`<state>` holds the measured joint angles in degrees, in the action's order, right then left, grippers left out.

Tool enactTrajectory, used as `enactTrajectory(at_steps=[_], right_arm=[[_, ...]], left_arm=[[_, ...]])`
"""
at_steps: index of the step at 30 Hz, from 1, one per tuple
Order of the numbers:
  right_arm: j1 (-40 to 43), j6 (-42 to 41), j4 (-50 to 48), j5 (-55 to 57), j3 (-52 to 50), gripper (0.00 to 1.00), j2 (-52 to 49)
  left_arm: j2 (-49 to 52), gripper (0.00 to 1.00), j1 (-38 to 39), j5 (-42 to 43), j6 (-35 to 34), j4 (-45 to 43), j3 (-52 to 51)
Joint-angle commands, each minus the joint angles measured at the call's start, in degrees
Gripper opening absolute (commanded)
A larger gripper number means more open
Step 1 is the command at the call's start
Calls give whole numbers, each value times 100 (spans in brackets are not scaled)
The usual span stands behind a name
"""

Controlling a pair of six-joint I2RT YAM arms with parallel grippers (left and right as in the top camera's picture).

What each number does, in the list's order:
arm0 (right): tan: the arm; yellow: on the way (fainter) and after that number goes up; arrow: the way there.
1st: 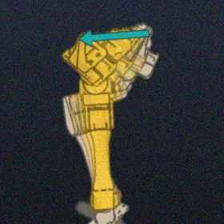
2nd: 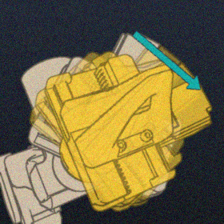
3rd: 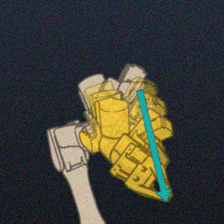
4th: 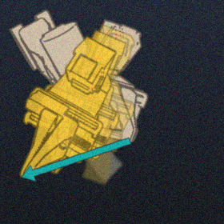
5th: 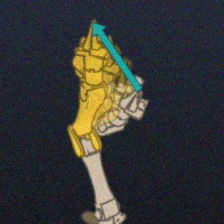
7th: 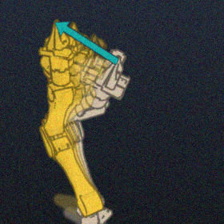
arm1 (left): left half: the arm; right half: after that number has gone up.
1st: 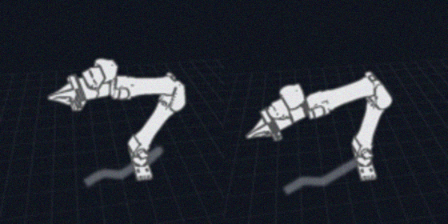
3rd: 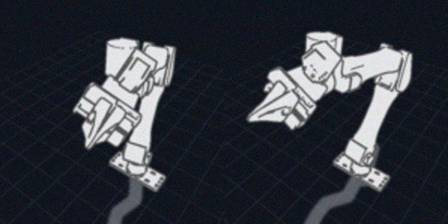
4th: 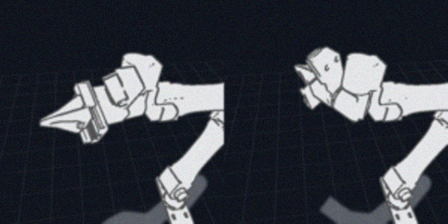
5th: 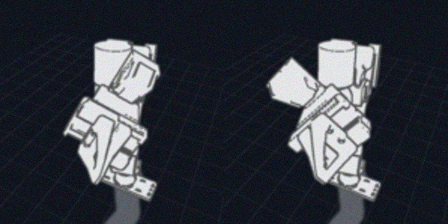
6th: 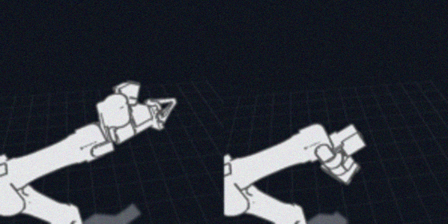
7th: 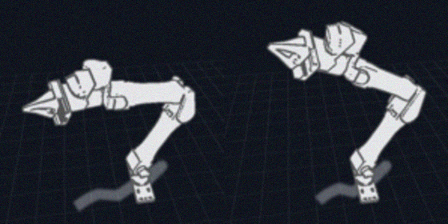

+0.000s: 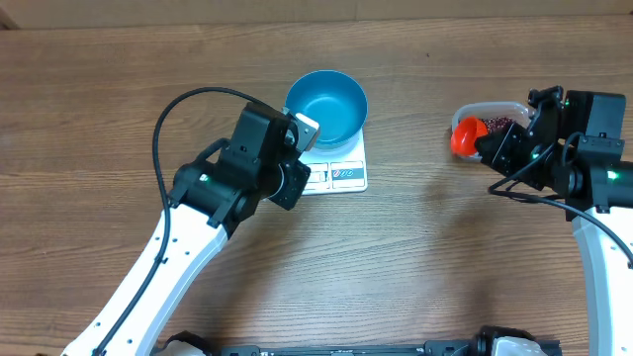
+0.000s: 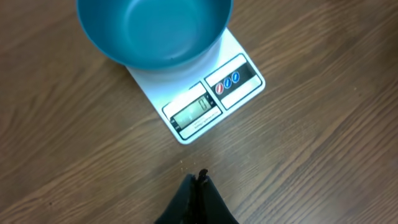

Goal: Scoop item into bowl and weigh 150g on scale
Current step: 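Retract the left gripper away from the scale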

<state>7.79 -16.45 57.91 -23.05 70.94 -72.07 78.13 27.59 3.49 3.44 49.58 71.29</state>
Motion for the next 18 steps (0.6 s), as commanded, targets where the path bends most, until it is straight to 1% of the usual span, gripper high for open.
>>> enactTrajectory(at_steps=[1,3,6,9,10,14,17,18], right_arm=[[22,92,81,52,146,4,-7],[22,157,114,50,146,4,-7],[22,199,52,52,146,4,-7],[22,195,4,50,146,4,-7],[22,192,-35,48,144,4,-7],[22,195,-42,50,146,4,-7],[22,195,-101,50,146,4,-7],[22,192,-118,50,146,4,-7]], left_arm=[[114,4,-31,101,131,-17,-15],[118,4,-31,98,138,-37,-15],[118,4,-31,94,393,90,-15],[127,4,-31,-203,376,127,-44],[127,4,-31,-310,201,74,-92],[127,4,-31,-304,-345,7,-203],[127,4,-31,-306,-431,13,-225],[127,6,-31,-308,-433,11,-225]])
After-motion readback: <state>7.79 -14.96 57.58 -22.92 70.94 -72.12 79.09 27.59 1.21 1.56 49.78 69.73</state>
